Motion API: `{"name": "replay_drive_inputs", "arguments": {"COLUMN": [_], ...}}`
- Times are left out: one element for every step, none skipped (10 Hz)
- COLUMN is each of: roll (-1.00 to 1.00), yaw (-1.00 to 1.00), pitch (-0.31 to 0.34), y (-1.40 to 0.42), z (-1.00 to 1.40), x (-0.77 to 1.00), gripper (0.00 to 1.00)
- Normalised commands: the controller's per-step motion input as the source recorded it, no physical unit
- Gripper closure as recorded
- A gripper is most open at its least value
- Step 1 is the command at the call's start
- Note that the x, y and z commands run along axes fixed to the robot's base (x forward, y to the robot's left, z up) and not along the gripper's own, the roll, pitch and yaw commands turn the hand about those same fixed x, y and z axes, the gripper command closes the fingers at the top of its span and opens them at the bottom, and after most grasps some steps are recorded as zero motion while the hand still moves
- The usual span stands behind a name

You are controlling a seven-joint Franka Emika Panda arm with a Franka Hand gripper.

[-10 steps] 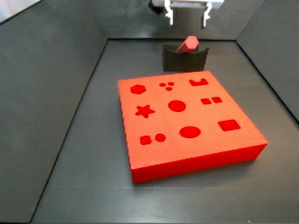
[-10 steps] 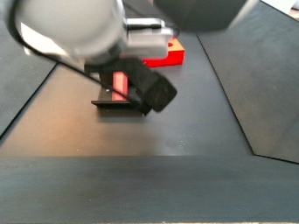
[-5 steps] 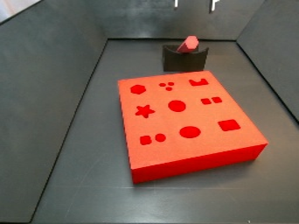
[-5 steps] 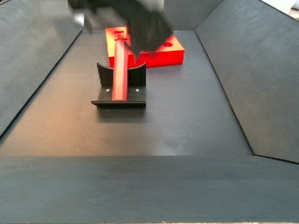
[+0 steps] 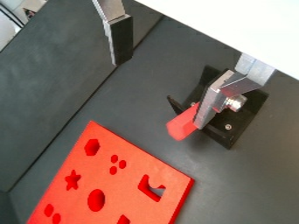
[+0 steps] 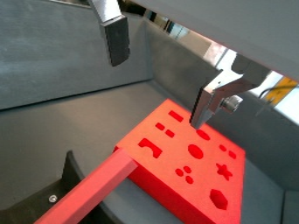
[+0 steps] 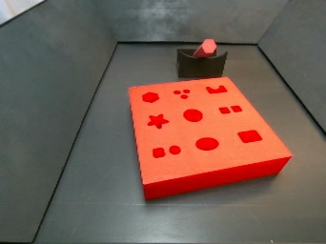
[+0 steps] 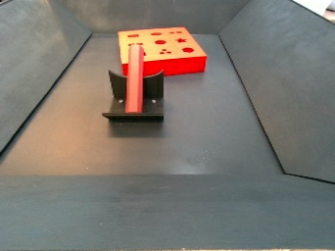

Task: Pick up the hexagon object. Move up. Place the hexagon object on the fixture. Regrasp the hexagon object. Move to above the board. Insert the hexagon object.
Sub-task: Regrasp the hexagon object.

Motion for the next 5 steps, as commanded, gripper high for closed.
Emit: {"name": "replay_drive_inputs", "arguments": {"roll": [1.0,1.0,1.0,1.0,1.0], "yaw": [0.01,0.01,0.01,0.01,0.01], "pitch": [0.012,0.008,0.003,0.0,-0.004], "y": [-0.44,-0.22,-0.05,-0.04,-0.05], "z": [0.13,0.08,0.05,0.03,0.02], "x": [-0.04,-0.04,-0.03,-0.03,-0.02], "gripper": [0.0,0.0,0.0,0.0,0.0]}}
